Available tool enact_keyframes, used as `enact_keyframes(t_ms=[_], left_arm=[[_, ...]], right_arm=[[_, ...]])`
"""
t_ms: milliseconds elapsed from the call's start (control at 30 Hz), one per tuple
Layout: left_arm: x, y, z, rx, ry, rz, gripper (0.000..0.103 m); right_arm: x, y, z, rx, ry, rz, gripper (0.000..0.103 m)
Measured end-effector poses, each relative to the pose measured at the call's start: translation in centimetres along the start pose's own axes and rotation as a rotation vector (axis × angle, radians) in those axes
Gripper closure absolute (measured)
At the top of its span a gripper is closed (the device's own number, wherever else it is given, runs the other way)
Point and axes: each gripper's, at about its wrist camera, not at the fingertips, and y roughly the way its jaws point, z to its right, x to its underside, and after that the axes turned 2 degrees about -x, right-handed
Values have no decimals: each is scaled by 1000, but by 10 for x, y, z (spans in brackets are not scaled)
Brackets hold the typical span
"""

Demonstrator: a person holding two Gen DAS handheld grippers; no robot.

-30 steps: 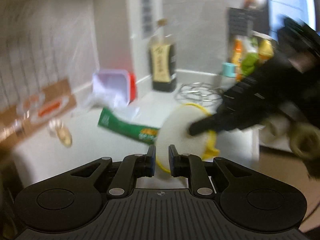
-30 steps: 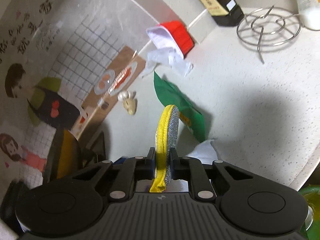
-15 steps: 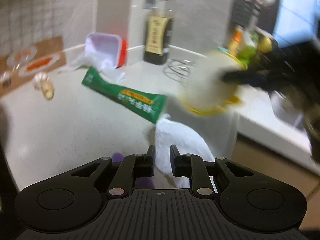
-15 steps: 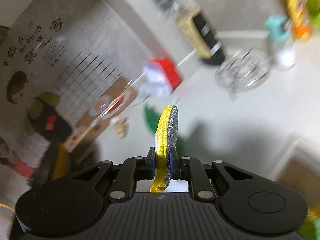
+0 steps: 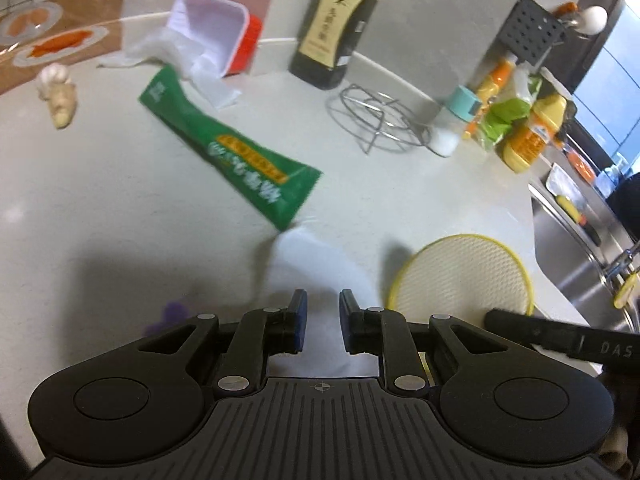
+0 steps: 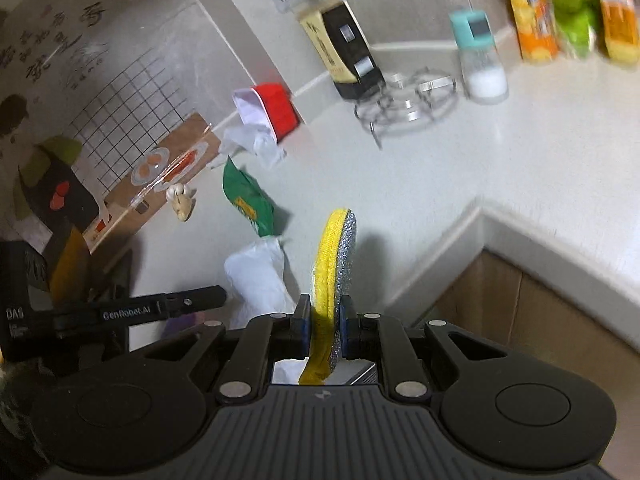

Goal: Collect trash
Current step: 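Grasp the white tissue with the left gripper while the right gripper holds the lid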

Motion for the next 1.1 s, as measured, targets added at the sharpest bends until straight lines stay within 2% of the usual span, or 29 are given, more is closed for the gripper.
enact_keyframes(t_ms=[100, 200, 300, 367, 567, 633, 733, 867, 1000, 1100], left_arm=[[-1, 6, 20, 19, 88, 28, 83], [10, 5, 50, 24, 303, 11, 81], [33, -2, 72, -50, 495, -7, 79], [47, -7, 77, -127, 566, -5, 79], [49, 6, 63, -225, 504, -77, 80], [46, 9, 57, -188, 462, -82, 83], [40, 10, 49, -140, 393, -95, 83], [33, 7, 47, -109, 366, -126, 81], [16, -10, 48, -32, 290, -45, 80], [6, 1, 46, -37, 241, -44, 80]], right_arm=[[2, 5, 7, -12, 41, -13, 90], [4, 5, 13, -9, 50, -14, 90], [4, -2, 21, -5, 62, 3, 90], [2, -8, 24, 0, 63, 22, 90], [0, -18, 29, -6, 61, 53, 90], [2, -17, 30, -10, 67, 51, 90], [4, -18, 33, -19, 72, 47, 90], [5, -20, 37, -22, 82, 50, 90], [5, -24, 39, -15, 84, 64, 90], [6, -25, 42, -13, 96, 71, 90]])
